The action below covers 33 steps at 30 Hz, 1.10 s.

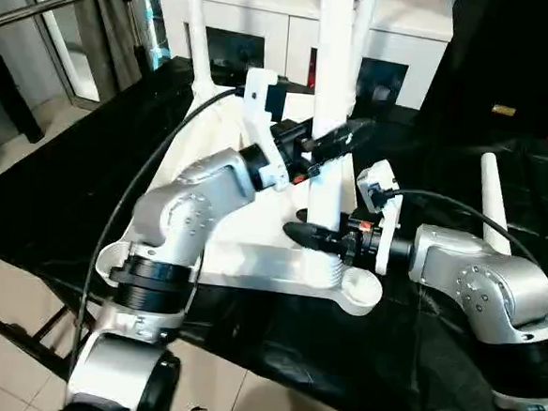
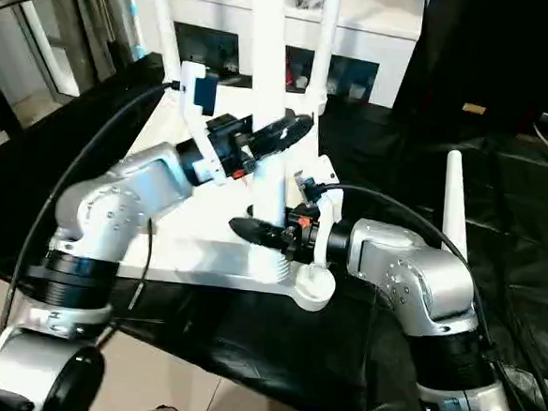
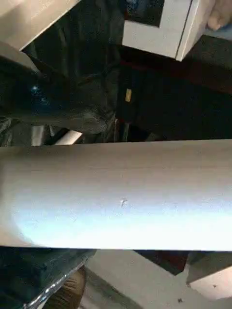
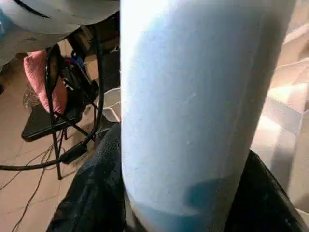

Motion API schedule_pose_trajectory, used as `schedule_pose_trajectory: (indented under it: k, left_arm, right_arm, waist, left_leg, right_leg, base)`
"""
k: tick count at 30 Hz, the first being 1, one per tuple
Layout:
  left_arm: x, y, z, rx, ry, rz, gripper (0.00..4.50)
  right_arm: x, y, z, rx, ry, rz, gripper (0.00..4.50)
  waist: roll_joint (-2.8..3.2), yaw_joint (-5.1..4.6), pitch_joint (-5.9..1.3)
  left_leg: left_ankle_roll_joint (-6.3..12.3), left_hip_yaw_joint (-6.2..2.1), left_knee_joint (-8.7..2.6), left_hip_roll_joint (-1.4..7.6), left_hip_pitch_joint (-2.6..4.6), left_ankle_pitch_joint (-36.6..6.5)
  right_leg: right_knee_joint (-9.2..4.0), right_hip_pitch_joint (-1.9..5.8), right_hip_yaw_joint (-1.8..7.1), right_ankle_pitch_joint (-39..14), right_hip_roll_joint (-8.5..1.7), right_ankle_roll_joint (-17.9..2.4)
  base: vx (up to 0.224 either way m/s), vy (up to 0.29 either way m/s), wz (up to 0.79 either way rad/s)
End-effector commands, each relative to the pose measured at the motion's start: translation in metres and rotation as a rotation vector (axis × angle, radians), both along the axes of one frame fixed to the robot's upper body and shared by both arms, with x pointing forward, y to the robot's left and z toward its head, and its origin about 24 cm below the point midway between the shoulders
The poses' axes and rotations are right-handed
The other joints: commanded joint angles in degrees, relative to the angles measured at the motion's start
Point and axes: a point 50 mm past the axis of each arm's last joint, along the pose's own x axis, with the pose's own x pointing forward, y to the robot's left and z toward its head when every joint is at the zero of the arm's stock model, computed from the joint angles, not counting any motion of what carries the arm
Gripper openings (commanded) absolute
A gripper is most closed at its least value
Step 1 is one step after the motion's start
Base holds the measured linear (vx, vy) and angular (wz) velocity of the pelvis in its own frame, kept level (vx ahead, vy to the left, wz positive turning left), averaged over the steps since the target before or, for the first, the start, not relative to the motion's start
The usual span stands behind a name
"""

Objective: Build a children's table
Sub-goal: Pick table leg

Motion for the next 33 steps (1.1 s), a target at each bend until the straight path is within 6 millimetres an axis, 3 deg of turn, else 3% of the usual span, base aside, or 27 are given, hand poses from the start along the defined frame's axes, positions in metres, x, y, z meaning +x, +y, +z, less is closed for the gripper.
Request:
schedule_pose_trajectory:
  k: [1, 7, 9, 11, 16, 17, 18, 19, 21, 22, 23, 24, 25, 26, 30, 33]
  left_arm:
    - [0.006, 0.004, 0.001, 0.016, 0.001, 0.058, 2.63]
    - [-0.005, -0.005, 0.005, 0.003, -0.052, -0.016, 2.18]
    - [-0.012, -0.008, 0.006, -0.02, -0.045, -0.096, 2.65]
    - [-0.016, -0.009, 0.005, -0.018, -0.042, -0.14, 2.64]
    - [-0.024, -0.008, -0.006, 0.078, -0.098, -0.175, 3.29]
    - [-0.024, -0.008, -0.007, 0.081, -0.099, -0.174, 3.29]
    - [-0.026, -0.006, -0.011, 0.063, -0.081, -0.182, 3.29]
    - [-0.024, -0.003, -0.011, 0.031, -0.084, -0.148, 3.38]
    - [-0.017, 0.002, -0.007, -0.034, -0.084, -0.074, 3.38]
    - [-0.014, 0.005, -0.005, -0.059, -0.085, -0.048, 3.43]
    - [-0.009, 0.01, -0.003, -0.09, -0.11, 0.018, 3.43]
    - [-0.007, 0.014, -0.002, -0.104, -0.124, 0.046, 3.43]
    - [-0.008, 0.019, -0.002, -0.124, -0.134, 0.05, 3.43]
    - [-0.012, 0.021, -0.002, -0.14, -0.14, 0.032, 3.43]
    - [-0.026, 0.021, -0.003, -0.143, -0.162, -0.022, 3.43]
    - [-0.023, 0.028, -0.009, -0.052, -0.18, 0.093, 3.43]
  right_arm:
    - [0.002, 0.006, 0.015, 0.024, -0.079, 0.026, 1.91]
    - [0.003, 0.007, 0.014, 0.018, -0.086, 0.012, 1.91]
    - [0.002, 0.007, 0.014, 0.018, -0.087, 0.011, 1.91]
    - [0.002, 0.007, 0.014, 0.015, -0.091, 0.001, 1.91]
    - [0.007, 0.006, 0.015, 0.038, -0.116, -0.074, 1.91]
    - [0.008, 0.006, 0.016, 0.044, -0.118, -0.085, 1.91]
    - [0.009, 0.005, 0.017, 0.07, -0.126, -0.127, 1.91]
    - [0.008, 0.004, 0.019, 0.09, -0.134, -0.151, 1.91]
    - [0.009, 0.002, 0.021, 0.102, -0.159, -0.202, 1.91]
    - [0.01, -0.001, 0.022, 0.099, -0.185, -0.248, 1.91]
    - [0.012, -0.003, 0.023, 0.097, -0.206, -0.293, 1.91]
    - [0.012, -0.005, 0.023, 0.092, -0.222, -0.321, 1.91]
    - [0.012, -0.007, 0.024, 0.086, -0.248, -0.372, 1.91]
    - [0.012, -0.008, 0.023, 0.088, -0.249, -0.405, 1.91]
    - [0.009, -0.013, 0.019, 0.064, -0.276, -0.498, 1.91]
    - [0.007, -0.018, 0.014, -0.006, -0.306, -0.561, 1.91]
  waist:
    - [-0.87, -0.06, -4.4]
    - [-0.85, -0.14, -4.35]
    - [-0.5, -0.12, -4.34]
    - [-0.7, -0.19, -4.38]
    - [-0.55, -0.43, -4.26]
    - [0.01, -0.37, -4.26]
    - [0.15, -0.54, -4.29]
    - [-0.11, -0.64, -4.29]
    - [0.21, -0.54, -4.3]
    - [0.09, -0.48, -4.27]
    - [0.58, -0.33, -4.27]
    - [0.17, -0.65, -4.24]
    - [0.73, -0.75, -4.29]
    - [0.46, -0.81, -4.31]
    - [0.62, -1.52, -4.42]
    - [0.73, -1.92, -4.25]
  left_leg:
    - [0.56, -1.28, -3.88, 2.45, 1.37, -8.92]
    - [0.43, -1.33, -3.98, 2.51, 1.43, -9.83]
    - [0.37, -1.37, -3.99, 2.56, 1.45, -9.74]
    - [0.39, -1.31, -3.99, 2.49, 1.42, -9.54]
    - [-0.44, -1.35, -4.26, 2.57, 1.57, -10.93]
    - [-0.67, -1.41, -4.23, 2.55, 1.58, -11.0]
    - [-1.17, -1.41, -4.33, 2.56, 1.66, -11.68]
    - [-1.34, -1.37, -4.38, 2.54, 1.64, -12.23]
    - [-1.71, -1.41, -4.4, 2.58, 1.82, -12.71]
    - [-1.93, -1.33, -4.42, 2.58, 1.89, -12.71]
    - [-2.17, -1.42, -4.45, 2.57, 1.89, -12.93]
    - [-2.42, -1.42, -4.54, 2.45, 1.67, -13.5]
    - [-2.61, -1.5, -4.53, 2.34, 1.65, -13.76]
    - [-2.6, -1.49, -4.52, 2.28, 1.6, -13.51]
    - [-1.32, -1.33, -4.5, 2.23, 1.37, -11.9]
    - [-0.97, -1.39, -4.51, 2.26, 1.36, -12.3]
  right_leg:
    - [-4.06, 2.94, 2.18, -10.21, -2.72, -11.27]
    - [-4.16, 2.88, 2.16, -11.27, -2.78, -11.09]
    - [-4.05, 2.86, 2.16, -10.88, -2.78, -11.27]
    - [-3.98, 2.87, 2.14, -10.52, -2.75, -11.61]
    - [-4.2, 2.63, 2.19, -12.18, -2.6, -10.43]
    - [-4.19, 2.61, 2.23, -11.97, -2.64, -10.49]
    - [-4.27, 2.54, 2.2, -11.74, -2.59, -10.53]
    - [-4.31, 2.57, 2.2, -11.53, -2.58, -10.61]
    - [-4.26, 2.51, 2.2, -11.47, -2.55, -10.63]
    - [-4.35, 2.46, 2.25, -11.28, -2.51, -10.49]
    - [-4.3, 2.39, 2.25, -11.46, -2.57, -10.4]
    - [-4.47, 2.63, 2.17, -11.76, -2.5, -9.96]
    - [-4.5, 2.61, 2.15, -11.68, -2.47, -9.42]
    - [-4.54, 2.64, 2.14, -11.47, -2.51, -9.25]
    - [-4.28, 2.74, 2.12, -9.31, -2.42, -10.25]
    - [-4.54, 2.81, 2.12, -11.33, -2.31, -9.35]
  base:
    - [0.0, 0.0, 0.0]
    - [0.0, 0.0, 0.0]
    - [0.0, 0.0, 0.0]
    - [0.0, 0.0, 0.0]
    - [0.0, 0.0, 0.0]
    - [0.0, 0.0, 0.0]
    - [0.0, 0.0, 0.0]
    - [0.0, 0.0, 0.0]
    - [0.0, 0.0, 0.0]
    - [0.0, 0.0, 0.0]
    - [0.0, 0.0, 0.0]
    - [0.0, 0.0, 0.0]
    - [0.0, 0.0, 0.0]
    - [0.0, 0.0, 0.0]
    - [0.0, 0.0, 0.0]
    - [0.0, 0.0, 0.0]
